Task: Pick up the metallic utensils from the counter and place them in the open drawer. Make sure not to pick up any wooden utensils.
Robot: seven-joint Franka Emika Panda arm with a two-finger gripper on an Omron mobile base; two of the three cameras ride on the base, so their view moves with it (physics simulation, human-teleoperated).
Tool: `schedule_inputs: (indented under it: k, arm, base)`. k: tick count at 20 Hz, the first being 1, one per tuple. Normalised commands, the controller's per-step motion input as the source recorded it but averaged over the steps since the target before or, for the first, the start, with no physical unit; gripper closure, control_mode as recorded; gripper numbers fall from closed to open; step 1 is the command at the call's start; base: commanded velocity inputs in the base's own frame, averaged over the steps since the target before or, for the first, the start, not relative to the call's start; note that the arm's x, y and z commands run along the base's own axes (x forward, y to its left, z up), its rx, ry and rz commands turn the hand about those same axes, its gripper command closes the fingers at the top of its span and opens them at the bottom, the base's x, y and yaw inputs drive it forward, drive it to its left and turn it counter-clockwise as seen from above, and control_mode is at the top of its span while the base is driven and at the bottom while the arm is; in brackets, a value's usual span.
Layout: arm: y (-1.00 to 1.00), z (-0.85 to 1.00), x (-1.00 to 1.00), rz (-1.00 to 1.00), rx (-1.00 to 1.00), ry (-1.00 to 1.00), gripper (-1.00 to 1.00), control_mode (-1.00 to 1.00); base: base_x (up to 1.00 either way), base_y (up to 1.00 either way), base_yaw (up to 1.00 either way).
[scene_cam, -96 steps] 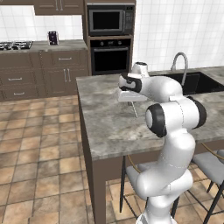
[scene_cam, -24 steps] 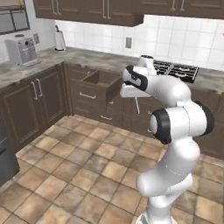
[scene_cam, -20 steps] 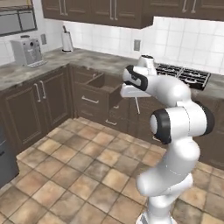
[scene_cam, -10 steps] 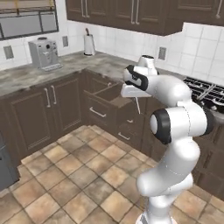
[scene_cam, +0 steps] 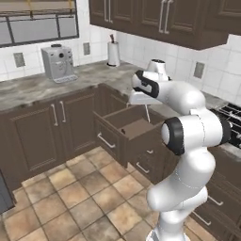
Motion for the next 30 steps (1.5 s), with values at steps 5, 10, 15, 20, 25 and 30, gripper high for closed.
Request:
schedule_inputs:
  k: [5,10,15,20,25,30]
  arm:
    - [0.00,0.00,0.00,0.00,0.00,0.00,1.00,1.00]
    - [0.00,0.00,0.00,0.00,0.00,0.00,1.00,1.00]
    - [0.00,0.00,0.00,0.00,0.00,0.00,1.00,1.00]
    - [-0.08,-0.51,0.01,0.16,0.00,0.16,1.00,-1.00]
    - [0.00,-0.77,0.00,0.13,-0.06,0.23,1.00,-1.00]
    - [0.00,-0.69,-0.02,0.06,-0.13,0.06,1.00,-1.00]
  base:
    - [1.00,-0.39,0.26]
    - [0.86,-0.38,0.25]
    - [0.51,-0.31,0.22]
    - [0.04,-0.04,0.05]
    - [0.00,0.00,0.00]
    - [0.00,0.00,0.00]
